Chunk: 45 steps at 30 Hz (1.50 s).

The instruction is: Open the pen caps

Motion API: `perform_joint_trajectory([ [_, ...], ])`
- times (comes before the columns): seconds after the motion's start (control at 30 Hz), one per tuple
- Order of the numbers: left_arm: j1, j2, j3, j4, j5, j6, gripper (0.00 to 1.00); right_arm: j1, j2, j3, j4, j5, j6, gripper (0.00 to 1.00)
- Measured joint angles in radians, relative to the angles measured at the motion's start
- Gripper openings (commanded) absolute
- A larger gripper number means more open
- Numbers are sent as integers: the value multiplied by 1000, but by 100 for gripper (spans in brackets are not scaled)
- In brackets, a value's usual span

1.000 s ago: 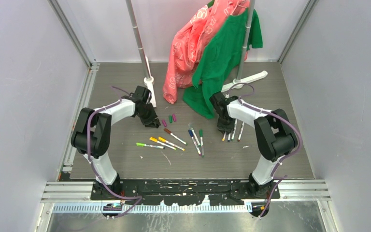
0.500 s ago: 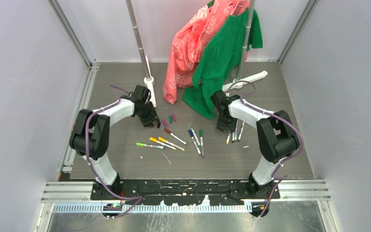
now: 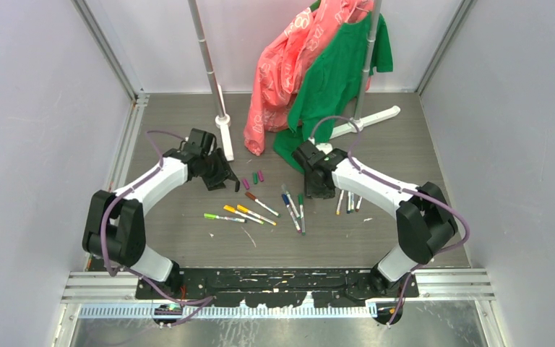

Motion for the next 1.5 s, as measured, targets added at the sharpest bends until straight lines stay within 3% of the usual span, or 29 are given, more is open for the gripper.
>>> perform_joint_trajectory([
  [0.4, 0, -138, -58, -34, 25, 0, 49, 176, 52, -32, 40, -57, 17, 46],
  [0.97, 0, -162, -68, -59, 35, 2, 49, 200, 131, -110, 106, -69, 35, 43],
  [1.07, 0, -162, -68, -60, 35, 2, 49, 200, 133, -111, 115, -77, 35, 37],
  [1.2, 0, -162, -68, -60, 35, 2, 49, 200, 132, -122, 145, -99, 47, 16],
  [1.3, 0, -162, -68, -60, 35, 2, 50, 200, 123, -137, 166, -108, 58, 7],
  [1.5, 0, -162, -68, -60, 50, 1, 50, 200, 95, -162, 185, -105, 80, 1],
])
